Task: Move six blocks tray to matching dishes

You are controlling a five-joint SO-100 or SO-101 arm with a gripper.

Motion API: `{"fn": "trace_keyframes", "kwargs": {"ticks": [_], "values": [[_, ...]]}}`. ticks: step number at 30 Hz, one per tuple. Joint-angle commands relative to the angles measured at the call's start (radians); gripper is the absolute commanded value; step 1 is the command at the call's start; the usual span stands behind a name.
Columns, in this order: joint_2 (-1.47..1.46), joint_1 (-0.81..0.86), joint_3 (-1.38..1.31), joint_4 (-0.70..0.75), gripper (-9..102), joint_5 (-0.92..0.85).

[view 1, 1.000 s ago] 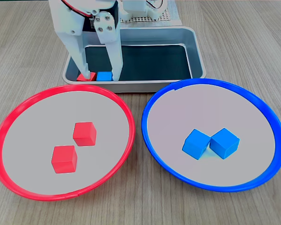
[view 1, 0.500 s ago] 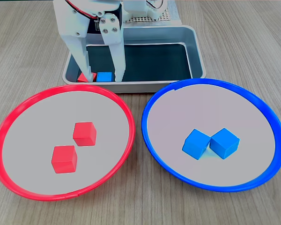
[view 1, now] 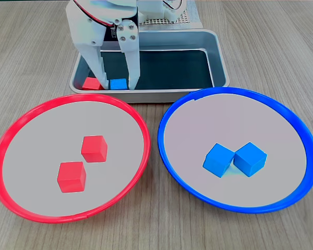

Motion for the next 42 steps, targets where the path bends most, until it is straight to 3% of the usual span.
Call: {"fn": "trace_keyframes", "kwargs": {"ticks": [1, 5, 7, 10, 14, 17, 19, 24, 32, 34, 37, 42], "values": [[0.037, -0.029, 0.008, 0.012, 0, 0.005], [0.109, -0.141, 0.035, 0.149, 0, 0.141], [0.178, -0.284, 0.034, 0.311, 0, 0.336], [0.215, -0.428, -0.02, 0.383, 0, 0.624], [0.199, -0.492, -0.143, 0.27, 0, 0.994], [0.152, -0.454, -0.213, 0.101, 0, 1.132], [0.106, -0.414, -0.241, -0.092, 0, 1.22], [0.071, -0.405, -0.229, -0.261, 1, 1.272], [0.057, -0.411, -0.164, -0.244, 20, 1.328], [0.077, -0.41, -0.143, -0.218, 21, 1.33], [0.138, -0.41, -0.104, -0.149, 3, 1.264], [0.327, -0.29, 0.012, 0.153, 0, 1.143]]}}
